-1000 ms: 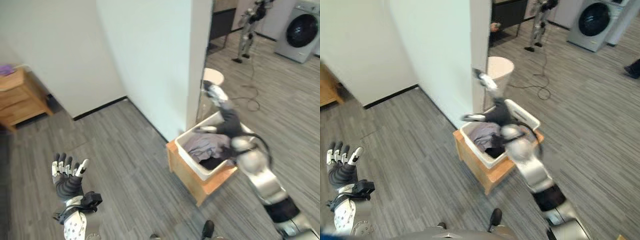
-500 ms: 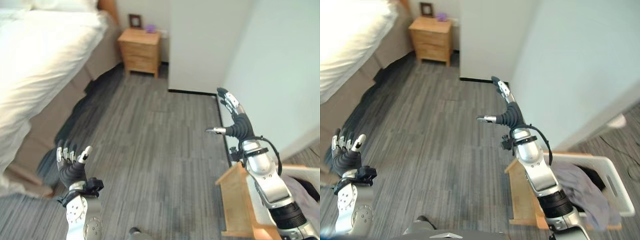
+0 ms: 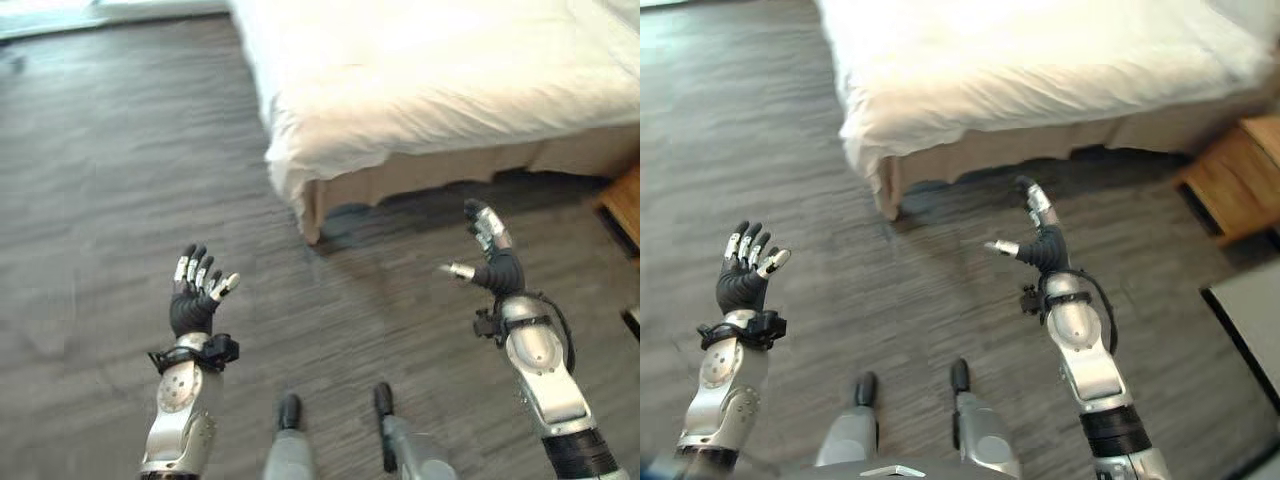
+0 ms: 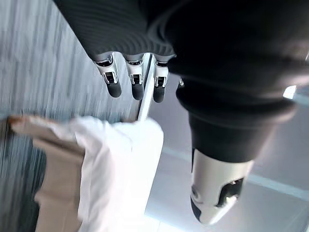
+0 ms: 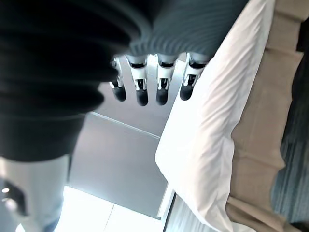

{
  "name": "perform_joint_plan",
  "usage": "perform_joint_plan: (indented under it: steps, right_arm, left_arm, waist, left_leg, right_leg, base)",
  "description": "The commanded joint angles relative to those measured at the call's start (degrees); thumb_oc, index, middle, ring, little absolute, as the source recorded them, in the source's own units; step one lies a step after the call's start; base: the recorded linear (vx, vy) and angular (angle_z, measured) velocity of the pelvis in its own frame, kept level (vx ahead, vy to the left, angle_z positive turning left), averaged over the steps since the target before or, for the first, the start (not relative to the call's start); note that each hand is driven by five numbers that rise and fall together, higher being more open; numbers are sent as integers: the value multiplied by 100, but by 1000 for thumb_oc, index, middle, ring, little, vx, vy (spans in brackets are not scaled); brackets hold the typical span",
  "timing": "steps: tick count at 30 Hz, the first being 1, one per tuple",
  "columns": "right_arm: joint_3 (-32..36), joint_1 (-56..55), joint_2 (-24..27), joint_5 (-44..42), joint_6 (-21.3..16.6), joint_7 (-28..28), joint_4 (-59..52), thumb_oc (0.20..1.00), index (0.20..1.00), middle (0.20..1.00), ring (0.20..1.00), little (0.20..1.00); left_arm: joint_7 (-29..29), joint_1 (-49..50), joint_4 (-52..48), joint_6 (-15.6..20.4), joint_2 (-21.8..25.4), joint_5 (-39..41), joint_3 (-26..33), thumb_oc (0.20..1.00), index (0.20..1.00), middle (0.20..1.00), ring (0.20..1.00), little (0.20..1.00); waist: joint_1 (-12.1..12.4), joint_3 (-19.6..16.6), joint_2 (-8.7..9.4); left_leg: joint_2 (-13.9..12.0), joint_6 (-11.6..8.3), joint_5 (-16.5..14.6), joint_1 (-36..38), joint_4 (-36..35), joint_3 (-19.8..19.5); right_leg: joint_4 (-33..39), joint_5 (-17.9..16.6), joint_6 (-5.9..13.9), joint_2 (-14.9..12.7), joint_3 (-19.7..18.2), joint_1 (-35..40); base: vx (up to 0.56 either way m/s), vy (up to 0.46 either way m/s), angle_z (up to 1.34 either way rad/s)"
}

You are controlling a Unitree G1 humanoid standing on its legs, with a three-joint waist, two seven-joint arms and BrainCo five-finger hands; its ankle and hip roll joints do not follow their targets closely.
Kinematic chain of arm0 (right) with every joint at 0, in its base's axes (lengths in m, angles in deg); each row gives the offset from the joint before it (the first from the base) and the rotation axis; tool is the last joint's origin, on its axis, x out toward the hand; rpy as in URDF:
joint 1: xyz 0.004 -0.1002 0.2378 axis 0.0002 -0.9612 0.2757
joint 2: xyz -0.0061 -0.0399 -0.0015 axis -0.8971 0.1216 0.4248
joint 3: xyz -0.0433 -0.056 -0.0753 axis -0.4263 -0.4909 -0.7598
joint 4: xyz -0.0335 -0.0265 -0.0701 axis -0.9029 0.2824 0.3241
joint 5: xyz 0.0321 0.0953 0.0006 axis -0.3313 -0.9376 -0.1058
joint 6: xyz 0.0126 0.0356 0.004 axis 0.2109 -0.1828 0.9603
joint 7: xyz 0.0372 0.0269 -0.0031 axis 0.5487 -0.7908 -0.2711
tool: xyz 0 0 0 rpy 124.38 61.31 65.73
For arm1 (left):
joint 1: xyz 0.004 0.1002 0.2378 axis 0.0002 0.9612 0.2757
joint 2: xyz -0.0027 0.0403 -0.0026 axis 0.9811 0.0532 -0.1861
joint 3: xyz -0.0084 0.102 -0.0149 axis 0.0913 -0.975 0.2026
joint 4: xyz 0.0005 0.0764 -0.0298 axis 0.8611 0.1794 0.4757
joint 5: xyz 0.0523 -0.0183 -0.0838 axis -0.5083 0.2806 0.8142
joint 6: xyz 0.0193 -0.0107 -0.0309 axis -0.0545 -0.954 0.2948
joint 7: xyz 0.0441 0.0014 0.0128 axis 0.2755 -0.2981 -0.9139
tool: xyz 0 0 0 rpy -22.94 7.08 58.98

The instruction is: Pick up bed clothes into laundry basket.

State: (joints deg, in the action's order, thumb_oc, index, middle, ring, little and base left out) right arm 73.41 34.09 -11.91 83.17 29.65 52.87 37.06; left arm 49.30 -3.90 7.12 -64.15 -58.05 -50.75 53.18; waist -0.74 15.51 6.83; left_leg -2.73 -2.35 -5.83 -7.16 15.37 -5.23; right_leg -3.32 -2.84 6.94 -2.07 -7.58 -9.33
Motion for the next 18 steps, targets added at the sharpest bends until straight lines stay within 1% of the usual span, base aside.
perform_joint_plan:
  steps: [1, 2, 3, 4, 5, 6, 7, 8, 9, 10, 11, 12, 13, 14, 15, 16, 17, 18]
  right_arm:
    - [40, 330, 164, -177, -352, -69, -489, 1000, 1000, 1000, 1000, 1000]
    - [-37, 394, 219, -138, -392, -36, -454, 1000, 1000, 1000, 1000, 1000]
    - [-38, 395, 220, -138, -392, -36, -453, 1000, 1000, 1000, 1000, 1000]
    - [-71, 422, 266, -117, -387, 1, -427, 1000, 1000, 1000, 1000, 1000]
    - [-120, 440, 315, -123, -394, 30, -417, 1000, 1000, 1000, 1000, 1000]
    - [-139, 466, 367, -130, -383, 42, -415, 1000, 1000, 1000, 1000, 1000]
    - [-135, 475, 366, -132, -384, 43, -412, 1000, 1000, 1000, 1000, 1000]
    - [-138, 508, 418, -145, -381, 48, -407, 1000, 1000, 1000, 1000, 1000]
    - [-113, 520, 454, -156, -365, 51, -400, 1000, 1000, 1000, 1000, 1000]
    - [-24, 489, 518, -136, -367, 37, -401, 1000, 1000, 1000, 1000, 1000]
    - [-9, 478, 535, -134, -358, 42, -400, 1000, 1000, 1000, 1000, 1000]
    - [-130, 483, 496, -161, -314, 131, -404, 1000, 1000, 1000, 1000, 1000]
    - [-275, 591, 464, -168, -273, 162, -298, 1000, 1000, 1000, 1000, 1000]
    - [-333, 561, 481, -145, -361, 144, -290, 1000, 1000, 1000, 1000, 1000]
    - [-335, 557, 473, -142, -366, 143, -290, 1000, 1000, 1000, 1000, 1000]
    - [-284, 442, 518, -63, -357, 206, -393, 1000, 1000, 1000, 1000, 1000]
    - [-317, 333, 450, -94, -331, 179, -179, 1000, 1000, 1000, 1000, 1000]
    - [-321, 288, 421, -108, -354, 181, -163, 1000, 1000, 1000, 1000, 1000]
  left_arm:
    - [98, -190, -540, 362, 96, -330, 470, 1000, 1000, 1000, 1000, 1000]
    - [71, -107, -503, 393, 36, -416, 528, 1000, 1000, 1000, 1000, 1000]
    - [71, -106, -504, 393, 35, -417, 529, 1000, 1000, 1000, 1000, 1000]
    - [62, -68, -476, 398, 11, -439, 562, 1000, 1000, 1000, 1000, 1000]
    - [61, -34, -471, 393, 10, -487, 601, 1000, 1000, 1000, 1000, 1000]
    - [69, -68, -480, 389, 62, -559, 603, 1000, 1000, 1000, 1000, 1000]
    - [68, -77, -478, 389, 64, -562, 603, 1000, 1000, 1000, 1000, 1000]
    - [38, -147, -488, 404, 131, -656, 619, 1000, 1000, 1000, 1000, 1000]
    - [9, -190, -472, 420, 166, -739, 669, 1000, 1000, 1000, 1000, 1000]
    - [-44, -297, -461, 437, 264, -943, 737, 1000, 1000, 1000, 1000, 1000]
    - [-53, -321, -439, 422, 329, -1018, 757, 1000, 1000, 1000, 1000, 1000]
    - [-221, -401, -516, 244, 432, -1523, 604, 1000, 1000, 1000, 1000, 1000]
    - [-439, -311, -465, 214, 468, -1652, 793, 1000, 1000, 1000, 1000, 1000]
    - [-281, -376, -533, 262, 691, -1732, 912, 1000, 1000, 1000, 1000, 1000]
    - [-269, -376, -522, 268, 701, -1725, 918, 1000, 1000, 1000, 1000, 1000]
    - [-257, -412, -706, 265, 772, -1693, 1123, 1000, 1000, 1000, 1000, 1000]
    - [-305, -461, -747, 342, 670, -1475, 1056, 1000, 1000, 1000, 1000, 1000]
    - [-230, -453, -789, 378, 679, -1450, 1029, 1000, 1000, 1000, 1000, 1000]
  waist:
    - [-167, -171, -137]
    - [-146, -255, -180]
    - [-150, -254, -181]
    - [-144, -289, -212]
    - [-139, -277, -243]
    - [-125, -202, -227]
    - [-136, -190, -228]
    - [-124, -102, -185]
    - [-130, -52, -148]
    - [-161, 10, -102]
    - [-178, -5, -125]
    - [-248, -50, -146]
    - [-178, -103, -274]
    - [-210, -160, -352]
    - [-208, -155, -344]
    - [-264, -233, -380]
    - [-379, -374, -454]
    - [-403, -427, -457]
  left_leg:
    - [306, 131, -143, 1466, -1691, 144]
    - [289, 74, -308, 1472, -1351, 162]
    - [289, 74, -312, 1469, -1344, 159]
    - [247, -15, -255, 1453, -1116, 195]
    - [142, -284, -4, 1297, -506, 405]
    - [136, -426, 176, 1050, 46, 497]
    - [133, -432, 146, 998, 136, 481]
    - [133, -547, 282, 680, 658, 631]
    - [72, -592, 323, 492, 960, 859]
    - [-243, -570, 327, 207, 1076, 1337]
    - [-406, -529, 239, 220, 781, 1473]
    - [-475, -443, 41, 319, 267, 1584]
    - [-510, -403, 108, 468, -450, 1528]
    - [-435, -373, 204, 698, -930, 1440]
    - [-427, -371, 236, 755, -1014, 1448]
    - [-527, -386, 284, 968, -1327, 1498]
    - [-550, -376, 485, 1330, -1854, 1692]
    - [-541, -378, 510, 1428, -1980, 1718]
  right_leg:
    - [598, -265, 23, -139, 518, 225]
    - [704, -315, -25, -195, 657, 391]
    - [704, -314, -25, -195, 661, 393]
    - [737, -295, -53, -201, 737, 500]
    - [799, -184, -149, -235, 908, 729]
    - [828, -139, -206, -287, 985, 866]
    - [825, -141, -209, -286, 999, 863]
    - [832, -103, -269, -351, 1098, 956]
    - [832, -55, -312, -392, 1170, 1034]
    - [832, 35, -290, -496, 1289, 1132]
    - [832, 56, -250, -520, 1312, 1134]
    - [832, 65, -175, -522, 1274, 1083]
    - [832, 79, -129, -479, 1216, 1049]
    - [832, 129, -110, -416, 1123, 1056]
    - [832, 138, -108, -417, 1121, 1073]
    - [832, 126, -86, -429, 1146, 1060]
    - [832, 104, -67, -409, 1240, 1079]
    - [832, 74, -55, -429, 1248, 1079]
  base:
    - [453, -242, 58]
    - [375, -198, 24]
    - [259, -123, 3]
    - [166, -99, -9]
    - [183, -131, 7]
    - [92, -81, 21]
    - [10, -80, 46]
    - [-2, -81, 37]
    - [14, -116, 28]
    - [22, -35, 10]
    - [58, 49, 32]
    - [131, 177, 32]
    - [177, 187, 21]
    - [145, 138, -20]
    - [70, 78, -79]
    - [95, 88, -82]
    - [110, 108, -34]
    - [119, 96, 38]
